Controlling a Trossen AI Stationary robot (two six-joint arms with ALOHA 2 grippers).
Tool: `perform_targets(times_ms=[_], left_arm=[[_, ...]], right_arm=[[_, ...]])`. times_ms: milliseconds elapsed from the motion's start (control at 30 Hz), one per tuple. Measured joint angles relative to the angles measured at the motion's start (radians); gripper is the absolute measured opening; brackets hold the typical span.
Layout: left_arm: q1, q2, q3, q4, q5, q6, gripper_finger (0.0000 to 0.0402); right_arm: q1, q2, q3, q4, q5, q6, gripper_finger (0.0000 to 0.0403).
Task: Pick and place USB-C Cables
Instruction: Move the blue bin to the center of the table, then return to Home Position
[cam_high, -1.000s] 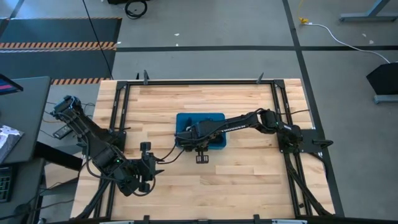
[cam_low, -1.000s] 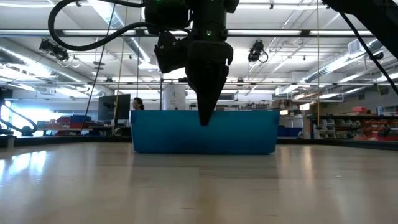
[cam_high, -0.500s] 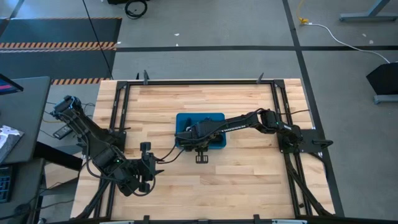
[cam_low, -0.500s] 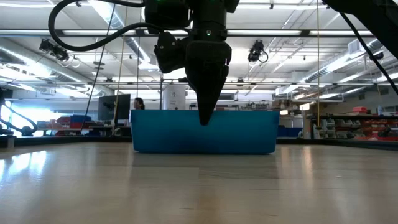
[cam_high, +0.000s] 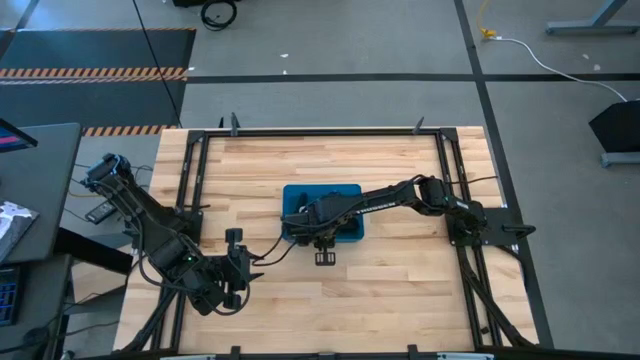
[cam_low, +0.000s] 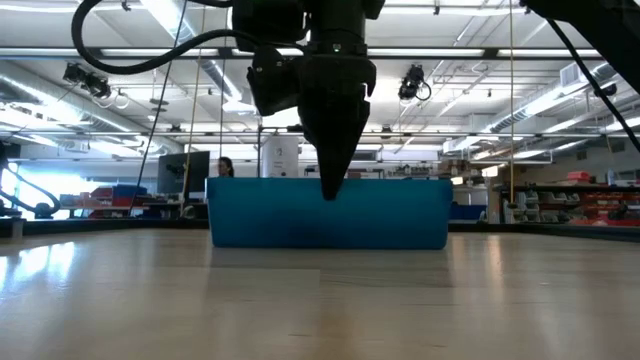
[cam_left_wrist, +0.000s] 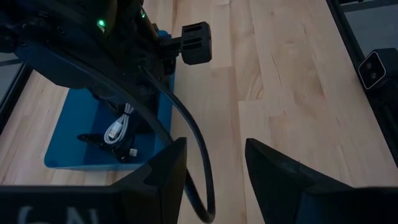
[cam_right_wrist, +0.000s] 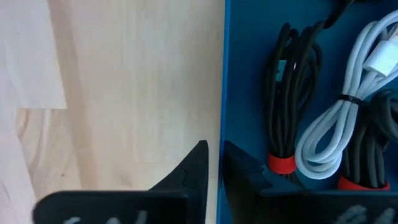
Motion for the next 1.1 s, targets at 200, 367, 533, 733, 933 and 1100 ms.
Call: perform_targets(times_ms=[200,367,533,733,933,1100], left_arm=[[0.0,0.0,0.0,0.0,0.0,0.0,0.0172],[0.002,0.0,0.0,0.001,0.0,0.003,0.0172],[0.016,0.0,0.0,0.002,-0.011,0.008,0.0172],[0.058,0.0,0.0,0.009,-0.034,0.079,0.0172],[0.187,-0.025,0.0,0.04,-0.029,0.211,0.0172],[0.366,-0.065,0.0,0.096,0.14,0.337,0.0172]], right_arm=[[0.003,-0.028,0.0,-0.001,-0.003,0.032,0.0099],[0.003,-0.085,0.0,0.0,-0.002,0.062,0.0132],[0.003,-0.147,0.0,0.001,0.002,0.09,0.0141],[0.005,-0.222,0.0,-0.001,0.004,0.094,0.0137],[0.006,-0.305,0.0,-0.033,0.052,0.107,0.0134],[0.021,-0.377,0.0,-0.148,0.209,0.127,0.0134]])
